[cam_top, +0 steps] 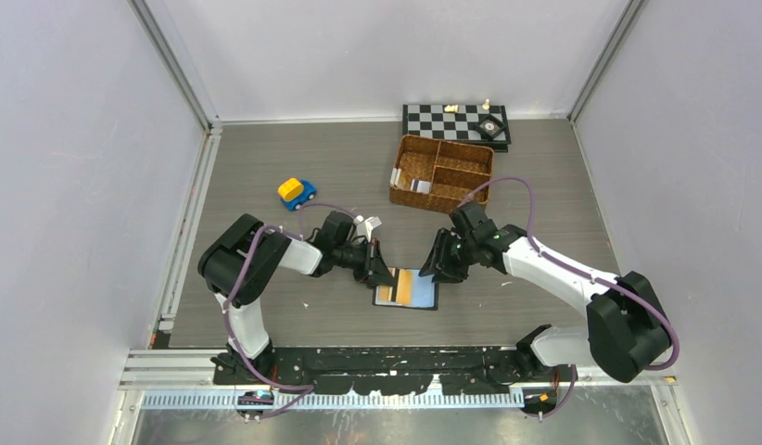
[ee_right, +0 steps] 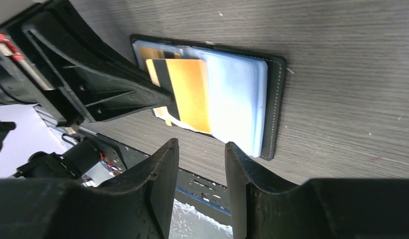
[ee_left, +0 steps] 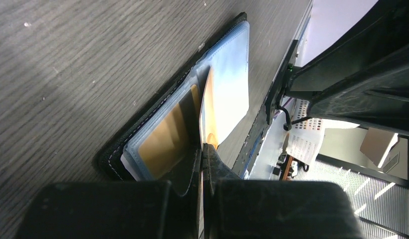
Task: Put the credit cards into the card holder
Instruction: Insert the credit card into the card holder.
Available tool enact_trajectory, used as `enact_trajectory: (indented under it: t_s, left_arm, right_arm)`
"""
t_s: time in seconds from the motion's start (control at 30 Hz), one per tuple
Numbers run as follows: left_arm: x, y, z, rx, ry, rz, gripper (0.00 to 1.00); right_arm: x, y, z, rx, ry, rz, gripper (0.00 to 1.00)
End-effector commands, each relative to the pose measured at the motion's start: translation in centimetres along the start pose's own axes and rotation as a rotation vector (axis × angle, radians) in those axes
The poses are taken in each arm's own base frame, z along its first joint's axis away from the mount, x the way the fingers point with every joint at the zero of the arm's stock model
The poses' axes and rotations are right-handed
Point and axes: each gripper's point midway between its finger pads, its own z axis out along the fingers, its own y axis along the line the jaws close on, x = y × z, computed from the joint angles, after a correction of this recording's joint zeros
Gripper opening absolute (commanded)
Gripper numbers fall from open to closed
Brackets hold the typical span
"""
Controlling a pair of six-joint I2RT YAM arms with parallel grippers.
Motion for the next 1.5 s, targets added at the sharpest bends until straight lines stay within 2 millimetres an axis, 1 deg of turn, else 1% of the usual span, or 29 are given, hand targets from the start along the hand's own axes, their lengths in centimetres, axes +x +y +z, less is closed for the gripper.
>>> enact_trajectory:
  t_s: [0.0,0.3,0.43,0.57,0.77,0.9,1.0,1.37,1.47]
  left_arm:
    - [-0.9,1.2,0.3,-0.037,-0.052,0.017,0.00]
    - [-0.9,1.2,0.3,-0.036,-0.054,0.013,0.00]
    - [-0.8,1.3,0.3,-0.038,-0.053,0.011,0.00]
    - [-0.7,1.4,0.4,-0.038,-0.051,0.009,0.00]
    - [-0.7,1.5,0.4,-0.039,-0.053,0.007,0.00]
    - [-0.6,1.5,0.4,-0.038,-0.055,0.003,0.00]
    - [-0.6,1.6,0.4,-0.035,-0.059,-0.001,0.00]
    - [-0.7,1.8,0.5,-0.040,-0.066,-0.004,0.00]
    - [-0.7,1.9,0.5,-0.043,-0.067,-0.009,0.00]
  right_arm:
    - [0.7,-1.4,0.3,0.045,0.004,0.011,0.45]
    - [1.9,-3.1,1.8,0.067,0.024,0.049,0.42]
    - [2.1,-3.8,2.3,0.089,0.026,0.050,0.42]
    - [2.3,-4.0,2.9,0.087,0.033,0.057,0.42]
    - [2.5,-4.2,3.6,0.078,0.042,0.067,0.41]
    - [2.6,-3.9,3.9,0.055,0.042,0.080,0.40]
    - [2.8,-3.9,4.0,0.056,0.046,0.085,0.38]
    - [2.5,-2.9,3.6,0.027,0.042,0.090,0.30]
    - [2.5,-2.9,3.6,0.027,0.040,0.089,0.29]
